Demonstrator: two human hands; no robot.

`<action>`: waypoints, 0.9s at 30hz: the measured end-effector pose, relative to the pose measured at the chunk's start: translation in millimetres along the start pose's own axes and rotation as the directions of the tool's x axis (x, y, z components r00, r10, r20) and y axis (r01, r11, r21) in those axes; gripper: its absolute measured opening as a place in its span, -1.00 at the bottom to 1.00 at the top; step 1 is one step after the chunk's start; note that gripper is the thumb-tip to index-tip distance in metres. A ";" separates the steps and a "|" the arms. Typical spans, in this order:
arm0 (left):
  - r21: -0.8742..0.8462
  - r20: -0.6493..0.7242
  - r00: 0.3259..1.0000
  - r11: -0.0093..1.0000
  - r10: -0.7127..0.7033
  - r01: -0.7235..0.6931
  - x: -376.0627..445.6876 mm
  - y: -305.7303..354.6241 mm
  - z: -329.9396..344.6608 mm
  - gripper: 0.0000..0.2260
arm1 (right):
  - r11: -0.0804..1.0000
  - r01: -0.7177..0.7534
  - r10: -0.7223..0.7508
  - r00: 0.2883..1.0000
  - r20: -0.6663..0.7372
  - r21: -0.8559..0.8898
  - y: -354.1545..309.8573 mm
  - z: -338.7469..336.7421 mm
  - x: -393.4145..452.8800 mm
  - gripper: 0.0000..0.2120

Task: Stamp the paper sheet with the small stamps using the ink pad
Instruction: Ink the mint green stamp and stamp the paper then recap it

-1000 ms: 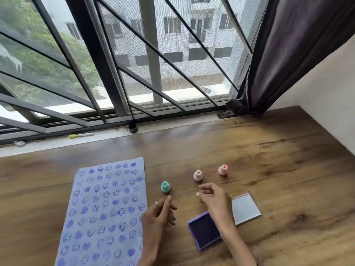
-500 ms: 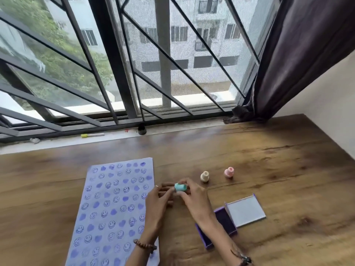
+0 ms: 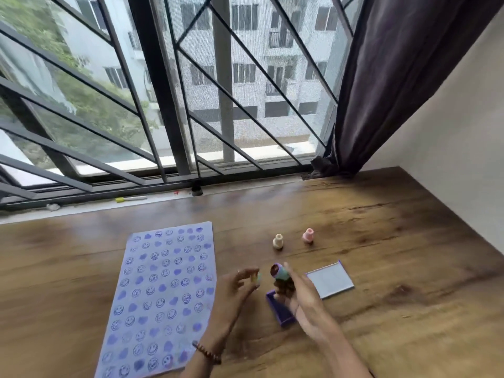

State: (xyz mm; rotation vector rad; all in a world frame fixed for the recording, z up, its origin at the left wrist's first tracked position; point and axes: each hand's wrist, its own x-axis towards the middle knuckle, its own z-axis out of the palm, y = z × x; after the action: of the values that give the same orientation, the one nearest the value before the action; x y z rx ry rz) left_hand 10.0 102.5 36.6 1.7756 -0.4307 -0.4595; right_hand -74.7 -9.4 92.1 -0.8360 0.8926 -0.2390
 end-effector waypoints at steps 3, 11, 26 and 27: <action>0.303 0.043 0.998 0.951 0.053 -0.064 -12.7 -14.7 1.6 -0.80 | 0.964 -0.123 0.108 0.991 0.075 0.238 0.2 -18.0 -11.8 -0.79; 0.415 0.155 0.979 0.890 0.134 -0.188 -21.4 -21.2 8.5 -0.58 | 0.971 -0.022 0.014 0.999 0.035 0.239 6.0 -61.3 -7.8 -0.88; 0.747 0.272 0.956 0.601 0.113 -0.284 -19.7 -18.4 29.6 -0.30 | 0.206 0.283 -0.519 0.843 0.141 -0.937 7.9 -69.2 3.3 -0.72; 0.761 0.269 0.957 0.586 0.107 -0.279 -19.9 -16.7 29.9 -0.30 | 0.161 0.278 -0.524 0.838 0.157 -0.947 10.0 -69.4 2.9 -0.73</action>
State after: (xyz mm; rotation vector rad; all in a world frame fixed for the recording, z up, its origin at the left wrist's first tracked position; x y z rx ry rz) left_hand -21.6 92.1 15.2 2.5192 -1.1007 -0.2901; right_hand -127.5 -41.9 59.2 -2.3115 0.9573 -0.2479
